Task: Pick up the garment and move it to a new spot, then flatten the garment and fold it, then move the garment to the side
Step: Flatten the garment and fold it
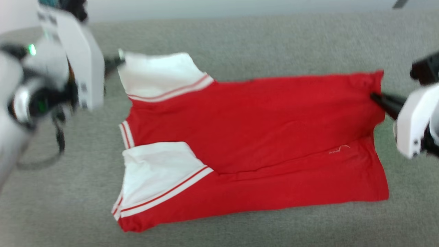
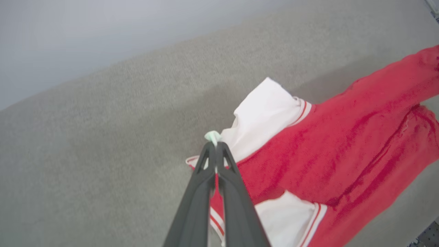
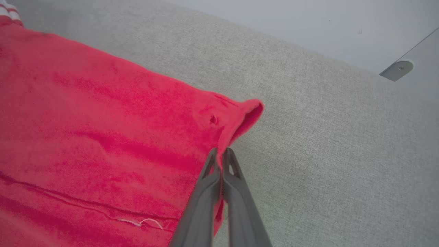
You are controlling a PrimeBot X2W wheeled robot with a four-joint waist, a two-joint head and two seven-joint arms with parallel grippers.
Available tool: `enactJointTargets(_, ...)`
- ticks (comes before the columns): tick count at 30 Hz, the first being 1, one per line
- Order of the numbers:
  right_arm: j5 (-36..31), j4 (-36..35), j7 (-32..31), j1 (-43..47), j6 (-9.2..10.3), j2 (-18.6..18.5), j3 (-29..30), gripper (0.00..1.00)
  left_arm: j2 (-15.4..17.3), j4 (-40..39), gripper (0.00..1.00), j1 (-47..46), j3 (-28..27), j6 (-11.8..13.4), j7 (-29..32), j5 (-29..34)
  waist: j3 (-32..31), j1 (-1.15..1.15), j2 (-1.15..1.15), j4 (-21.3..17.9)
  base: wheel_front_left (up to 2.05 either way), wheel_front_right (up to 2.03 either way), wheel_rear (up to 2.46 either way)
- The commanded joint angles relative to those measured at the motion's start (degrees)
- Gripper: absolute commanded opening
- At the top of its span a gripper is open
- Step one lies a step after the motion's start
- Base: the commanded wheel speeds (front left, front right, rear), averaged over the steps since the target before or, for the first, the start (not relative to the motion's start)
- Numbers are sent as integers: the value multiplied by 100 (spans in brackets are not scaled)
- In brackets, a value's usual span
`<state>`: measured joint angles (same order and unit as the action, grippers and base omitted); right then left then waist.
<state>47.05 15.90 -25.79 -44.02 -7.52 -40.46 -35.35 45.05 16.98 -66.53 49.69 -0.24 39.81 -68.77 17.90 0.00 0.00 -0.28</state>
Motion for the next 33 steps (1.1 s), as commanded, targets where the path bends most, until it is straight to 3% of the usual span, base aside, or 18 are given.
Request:
enactJointTargets(1,76,-67,9,193,6,-57,54,0,105,-282,0,251,23,153,5,-20,-316,0,0,260,0,0,0)
enactJointTargets(8,161,-353,4,1328,6,-304,587,0,1133,-2765,0,1776,120,1509,-124,-251,-507,0,0,333,0,0,0)
enactJointTargets(12,129,-298,-100,1852,6,-193,829,0,1196,-3124,0,2397,282,1799,-265,-444,-563,0,0,342,0,0,0)
enactJointTargets(17,32,-189,-314,2301,6,-13,875,0,986,-2859,0,2853,533,1731,-372,-544,-622,0,0,336,0,0,0)
enactJointTargets(30,-45,163,-579,2205,6,342,544,0,185,-1266,0,3037,782,1119,-456,-791,-712,0,0,285,0,0,0)
enactJointTargets(31,-37,181,-610,2179,6,335,524,0,141,-1185,13,3019,766,1078,-493,-804,-740,0,0,291,0,0,0)
enactJointTargets(32,-36,185,-626,2158,6,322,511,12,128,-1110,24,2984,763,1041,-521,-755,-773,0,0,296,0,0,0)
enactJointTargets(33,-25,187,-647,2142,6,315,511,29,115,-1049,44,2953,750,1022,-569,-722,-811,0,0,300,0,0,0)
